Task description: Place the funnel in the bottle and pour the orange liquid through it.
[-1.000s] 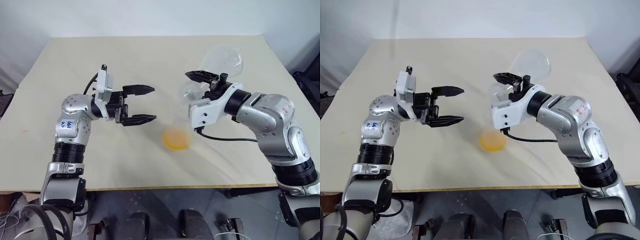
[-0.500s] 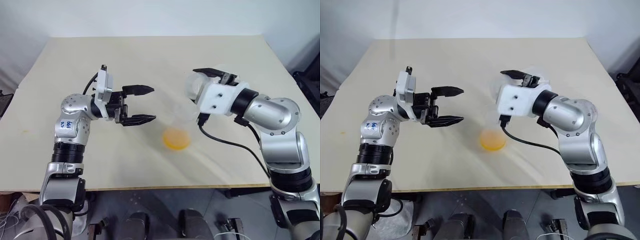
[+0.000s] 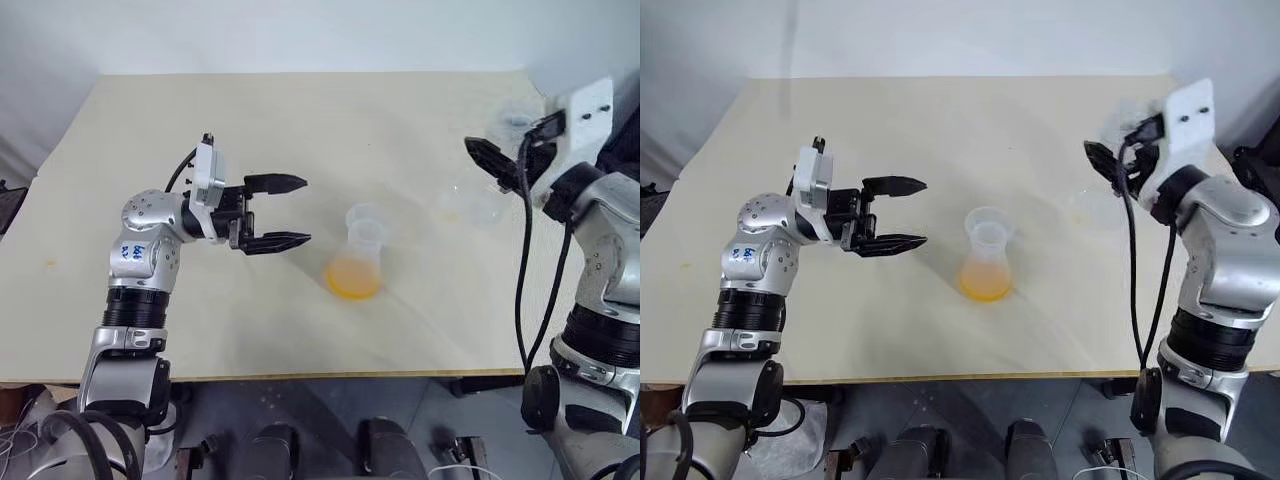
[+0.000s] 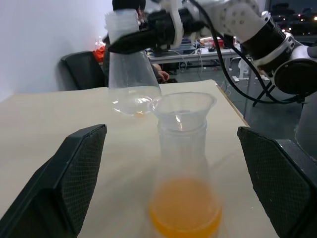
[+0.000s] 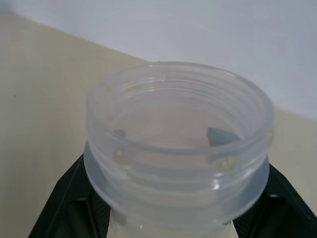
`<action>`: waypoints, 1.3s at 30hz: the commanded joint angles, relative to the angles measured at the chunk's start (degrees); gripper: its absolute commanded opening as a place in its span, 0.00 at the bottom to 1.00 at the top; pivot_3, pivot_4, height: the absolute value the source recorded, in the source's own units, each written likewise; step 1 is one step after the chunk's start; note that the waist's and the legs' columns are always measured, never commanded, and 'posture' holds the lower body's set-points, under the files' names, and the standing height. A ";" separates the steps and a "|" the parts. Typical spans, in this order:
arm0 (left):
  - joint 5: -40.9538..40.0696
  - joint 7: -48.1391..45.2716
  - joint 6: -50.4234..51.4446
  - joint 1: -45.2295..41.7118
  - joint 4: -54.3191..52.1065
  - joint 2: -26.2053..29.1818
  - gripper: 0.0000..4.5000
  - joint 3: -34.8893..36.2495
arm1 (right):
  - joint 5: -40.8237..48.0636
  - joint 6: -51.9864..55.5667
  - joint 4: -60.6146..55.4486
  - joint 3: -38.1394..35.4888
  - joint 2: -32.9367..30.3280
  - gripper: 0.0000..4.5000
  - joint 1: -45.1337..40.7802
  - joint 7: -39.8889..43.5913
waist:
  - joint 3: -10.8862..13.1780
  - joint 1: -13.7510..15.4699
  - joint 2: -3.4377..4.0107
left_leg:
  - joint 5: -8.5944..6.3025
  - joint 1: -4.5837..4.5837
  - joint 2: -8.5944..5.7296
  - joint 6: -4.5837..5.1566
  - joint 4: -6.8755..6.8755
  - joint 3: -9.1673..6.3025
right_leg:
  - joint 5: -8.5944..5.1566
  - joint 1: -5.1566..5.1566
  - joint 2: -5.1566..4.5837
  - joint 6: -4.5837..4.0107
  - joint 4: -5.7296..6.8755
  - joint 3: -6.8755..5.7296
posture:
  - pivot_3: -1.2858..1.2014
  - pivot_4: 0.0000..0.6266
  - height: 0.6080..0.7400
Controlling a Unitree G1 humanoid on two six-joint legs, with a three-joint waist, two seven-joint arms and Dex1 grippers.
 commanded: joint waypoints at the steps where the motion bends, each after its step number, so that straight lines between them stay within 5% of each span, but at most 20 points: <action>1: -0.18 0.59 -0.23 0.25 -1.89 0.60 1.00 0.59 | 3.29 -5.70 3.63 -3.59 0.30 0.56 1.43 -3.32 | 0.00 -0.03 0.00 | 0.00 0.00 0.00 0.00 0.00 0.01 | 0.00 0.00 0.00 0.00 0.01 0.00 | 0.52 0.24 1.00; 9: -0.30 1.01 0.22 0.23 -2.34 1.20 1.00 0.68 | 6.30 -12.97 5.96 -1.68 -0.24 0.56 5.33 -6.68 | 0.00 -0.14 0.01 | 0.00 0.01 0.05 0.00 -0.01 0.04 | 0.00 -0.02 0.03 0.00 0.00 0.00 | 0.52 0.24 1.00; 15: -0.07 1.03 0.10 0.11 -1.91 1.16 1.00 0.46 | 8.00 -13.22 4.91 -0.48 -1.73 1.00 6.98 -7.61 | 0.00 -0.09 0.01 | 0.00 0.00 0.05 0.00 0.00 0.04 | 0.00 -0.01 0.03 0.00 -0.01 0.00 | 0.52 0.24 1.00; 39: -1.74 7.51 1.85 0.70 -3.43 0.81 1.00 3.89 | 18.59 -1.25 -8.98 1.95 -13.47 1.00 3.02 -7.44 | 0.00 0.03 0.00 | 0.00 -0.01 0.05 0.00 0.00 0.05 | 0.00 0.02 0.02 0.00 -0.10 0.00 | 0.52 0.24 1.00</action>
